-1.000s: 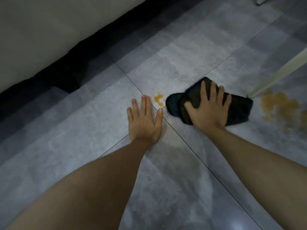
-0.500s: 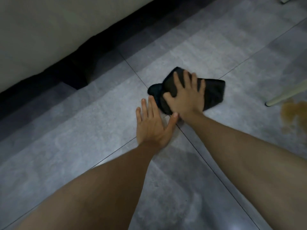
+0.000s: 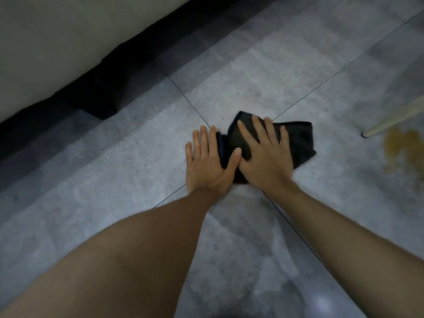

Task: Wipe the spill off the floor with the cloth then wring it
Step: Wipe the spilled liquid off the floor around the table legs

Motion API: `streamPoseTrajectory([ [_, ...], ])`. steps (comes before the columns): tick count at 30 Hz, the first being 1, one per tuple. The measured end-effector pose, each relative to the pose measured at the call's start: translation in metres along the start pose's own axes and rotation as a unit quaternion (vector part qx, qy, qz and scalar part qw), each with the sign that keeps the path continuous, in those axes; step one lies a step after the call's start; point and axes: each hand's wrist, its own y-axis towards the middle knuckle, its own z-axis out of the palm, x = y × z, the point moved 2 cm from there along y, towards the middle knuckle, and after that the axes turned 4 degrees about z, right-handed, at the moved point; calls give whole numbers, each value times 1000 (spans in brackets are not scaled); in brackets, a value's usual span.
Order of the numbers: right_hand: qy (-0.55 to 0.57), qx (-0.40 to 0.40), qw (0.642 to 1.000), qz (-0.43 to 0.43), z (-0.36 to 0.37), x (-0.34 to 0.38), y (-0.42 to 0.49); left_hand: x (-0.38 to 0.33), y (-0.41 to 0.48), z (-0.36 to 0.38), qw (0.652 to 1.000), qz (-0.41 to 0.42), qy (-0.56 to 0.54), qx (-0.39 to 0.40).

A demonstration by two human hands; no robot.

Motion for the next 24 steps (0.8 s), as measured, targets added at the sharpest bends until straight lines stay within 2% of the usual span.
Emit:
streamPoseTrajectory([
  [2,-3,-9,1000,18,-4,-33,-5,0,1,0,1000,2,16,3],
  [6,13,28,983,181,-11,-48,47,-1,3,2,999,10,48,13],
  [7,15,31,983,178,-12,-37,49,-1,3,1,998,14,54,12],
  [10,17,4,999,41,-8,-9,-7,1,2,-2,998,29,59,13],
  [11,18,-14,1000,20,-4,-14,-35,0,1,-3,997,33,62,14],
  [14,16,-15,997,69,-8,-58,-58,-1,1,-1,997,27,77,12],
  [17,19,2,985,172,-14,-82,-7,-2,2,3,996,22,90,8],
  [19,35,14,979,199,-15,-72,16,-2,3,4,995,21,95,10],
  [21,31,2,991,134,-13,-53,-1,-1,3,2,995,15,98,10],
  [23,24,-20,998,46,-7,-45,-52,-1,3,2,995,17,98,11],
  [24,24,-20,999,28,-6,-50,-78,-1,4,1,995,18,97,11],
])
